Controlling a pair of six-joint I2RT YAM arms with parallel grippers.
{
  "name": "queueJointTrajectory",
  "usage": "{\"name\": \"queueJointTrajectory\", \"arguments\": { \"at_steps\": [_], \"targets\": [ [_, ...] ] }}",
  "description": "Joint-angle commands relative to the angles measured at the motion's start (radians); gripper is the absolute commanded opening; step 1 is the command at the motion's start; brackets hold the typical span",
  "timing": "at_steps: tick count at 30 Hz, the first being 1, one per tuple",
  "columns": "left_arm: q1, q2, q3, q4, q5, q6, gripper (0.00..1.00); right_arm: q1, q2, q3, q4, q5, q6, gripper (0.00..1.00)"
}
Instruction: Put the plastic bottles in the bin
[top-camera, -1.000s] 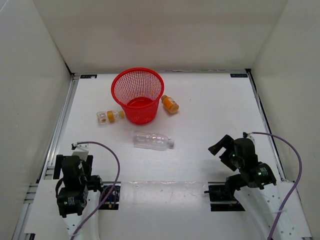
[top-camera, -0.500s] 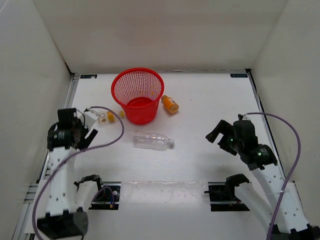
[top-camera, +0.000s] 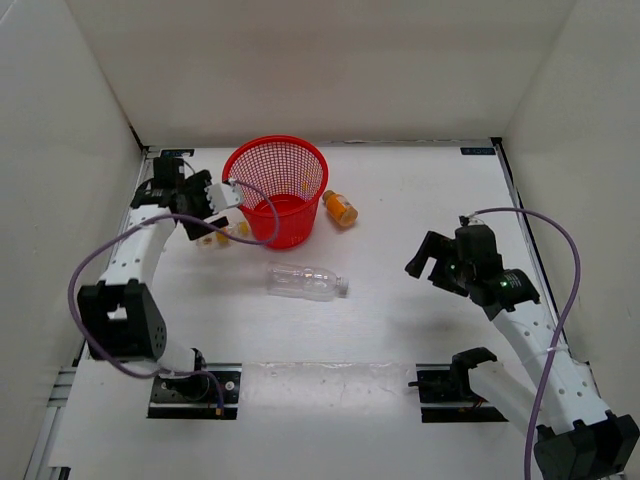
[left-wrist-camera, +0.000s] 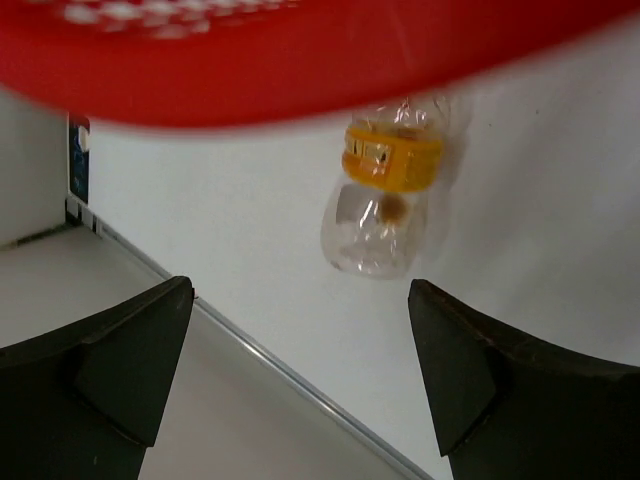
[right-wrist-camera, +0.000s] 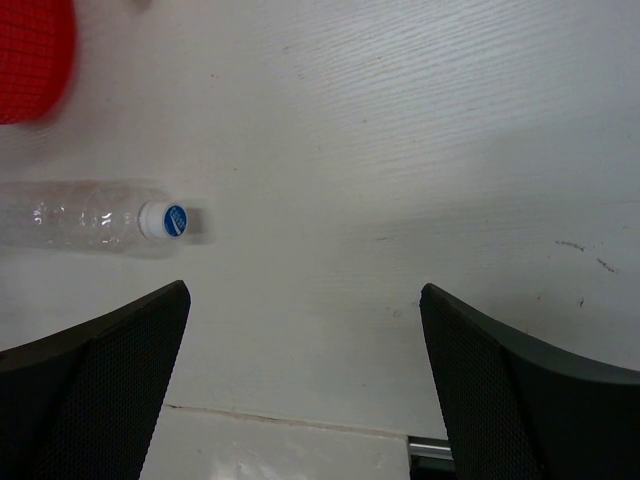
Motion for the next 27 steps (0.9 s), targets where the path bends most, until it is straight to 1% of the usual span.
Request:
{"name": "queueJointTrajectory", "arguments": {
  "at_steps": [1, 5, 7, 9, 10, 11, 14, 16, 18, 21, 23, 27],
  "targets": [
    [-0.044, 0.068, 0.033, 0.009, -0.003, 0.069, 0.99, 0.0, -0.007, -0.003, 0.047, 0.032, -0.029, 0.99],
    [-0.045, 0.144, 0.052, -0.023, -0.003, 0.098, 0.99, 0.0, -0.007, -0.012, 0.047, 0.086, -0.029, 0.99],
    [-0.045, 0.208, 0.11, -0.086, -0.003, 0.098, 0.99, 0.0, 0.003, -0.012, 0.058, 0.095, -0.02, 0.99],
    [-0.045, 0.264, 0.174, -0.146, 0.032, 0.062, 0.99, 0.0, 0.015, -0.012, 0.058, 0.095, -0.02, 0.99],
    [-0.045, 0.325, 0.251, -0.181, 0.041, 0.053, 0.99, 0.0, 0.029, -0.012, 0.058, 0.095, -0.011, 0.99],
    [-0.045, 0.356, 0.285, -0.242, 0.041, 0.052, 0.99, 0.0, 0.029, -0.012, 0.058, 0.095, -0.011, 0.99],
    [-0.035, 0.434, 0.389, -0.299, 0.051, 0.019, 0.99, 0.0, 0.051, -0.001, 0.058, 0.104, -0.002, 0.99],
    [-0.011, 0.434, 0.414, -0.31, 0.092, -0.006, 0.99, 0.0, 0.06, 0.009, 0.058, 0.104, 0.007, 0.99],
    [-0.002, 0.375, 0.405, -0.31, 0.145, -0.006, 0.99, 0.0, 0.06, 0.009, 0.058, 0.104, 0.008, 0.99],
    [-0.002, 0.269, 0.336, -0.249, 0.146, -0.006, 0.99, 0.0, 0.08, 0.009, 0.067, 0.114, 0.017, 0.99],
    [-0.024, 0.215, 0.314, -0.236, 0.156, -0.006, 0.99, 0.0, 0.089, 0.009, 0.067, 0.114, 0.027, 0.99],
    [-0.035, 0.195, 0.314, -0.236, 0.166, -0.052, 0.99, 0.0, 0.108, 0.009, 0.077, 0.094, 0.028, 0.99]
  ]
}}
